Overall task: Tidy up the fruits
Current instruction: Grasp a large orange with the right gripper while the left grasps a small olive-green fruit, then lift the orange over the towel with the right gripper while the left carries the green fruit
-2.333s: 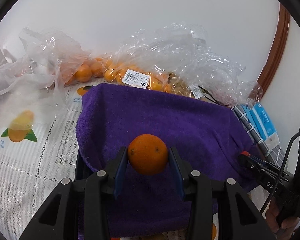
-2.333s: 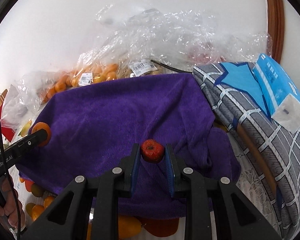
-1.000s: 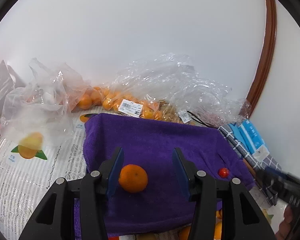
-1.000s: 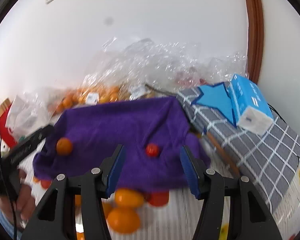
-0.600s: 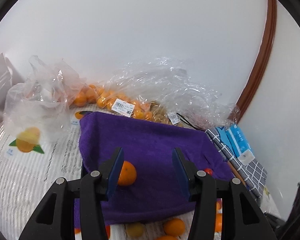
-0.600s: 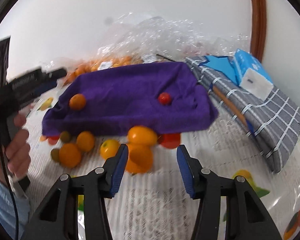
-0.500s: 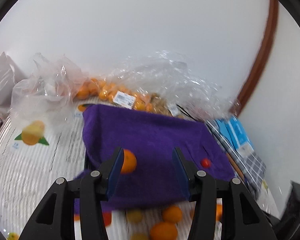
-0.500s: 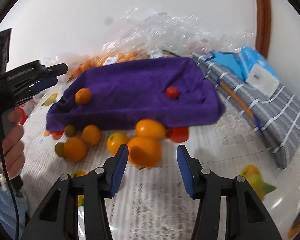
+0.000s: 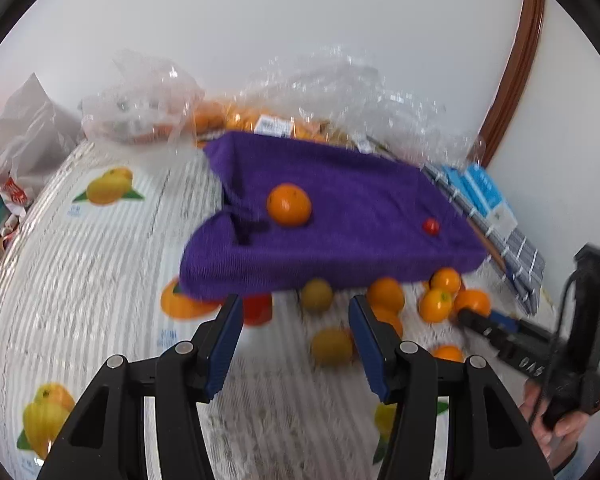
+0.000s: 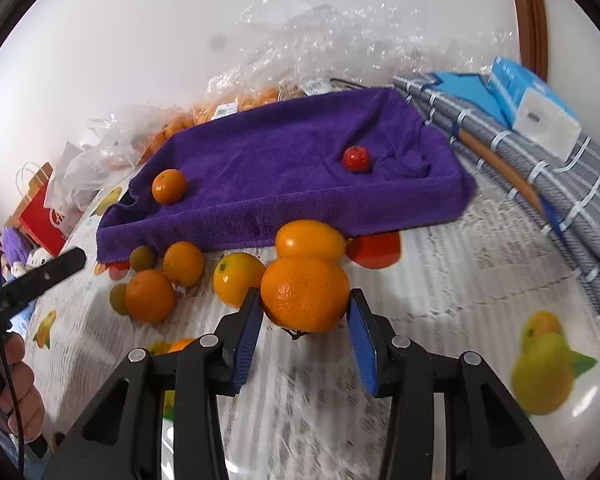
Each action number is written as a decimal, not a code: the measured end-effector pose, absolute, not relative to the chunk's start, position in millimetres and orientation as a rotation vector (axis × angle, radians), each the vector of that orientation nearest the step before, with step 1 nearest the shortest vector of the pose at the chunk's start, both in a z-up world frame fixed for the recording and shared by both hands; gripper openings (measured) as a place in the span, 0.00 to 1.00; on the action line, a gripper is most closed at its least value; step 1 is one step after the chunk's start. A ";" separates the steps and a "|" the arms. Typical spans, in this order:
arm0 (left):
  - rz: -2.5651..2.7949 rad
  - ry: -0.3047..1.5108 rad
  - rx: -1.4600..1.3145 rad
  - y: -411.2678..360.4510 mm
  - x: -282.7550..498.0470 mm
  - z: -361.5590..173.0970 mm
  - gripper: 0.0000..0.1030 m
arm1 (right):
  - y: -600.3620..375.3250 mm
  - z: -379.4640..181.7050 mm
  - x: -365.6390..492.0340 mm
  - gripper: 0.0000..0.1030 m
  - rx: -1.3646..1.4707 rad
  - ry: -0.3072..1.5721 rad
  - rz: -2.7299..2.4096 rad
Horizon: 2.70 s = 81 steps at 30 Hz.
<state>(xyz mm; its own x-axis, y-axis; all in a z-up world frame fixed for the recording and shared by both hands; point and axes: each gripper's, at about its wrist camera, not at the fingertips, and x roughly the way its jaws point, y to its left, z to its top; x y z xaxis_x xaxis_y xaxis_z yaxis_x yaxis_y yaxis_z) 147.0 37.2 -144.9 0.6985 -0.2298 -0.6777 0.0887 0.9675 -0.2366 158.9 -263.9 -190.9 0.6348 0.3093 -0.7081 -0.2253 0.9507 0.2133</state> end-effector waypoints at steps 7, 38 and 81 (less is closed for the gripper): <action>-0.186 0.846 -0.108 19.5 142.0 -161.1 0.51 | -284.6 -183.5 134.8 0.41 0.063 0.798 0.256; -0.257 0.823 -0.191 14.8 150.2 -170.4 0.26 | -297.0 -196.1 129.6 0.41 0.107 0.817 0.245; -0.228 0.735 -0.234 27.6 139.1 -126.0 0.26 | -295.8 -152.0 123.7 0.41 0.092 0.716 0.248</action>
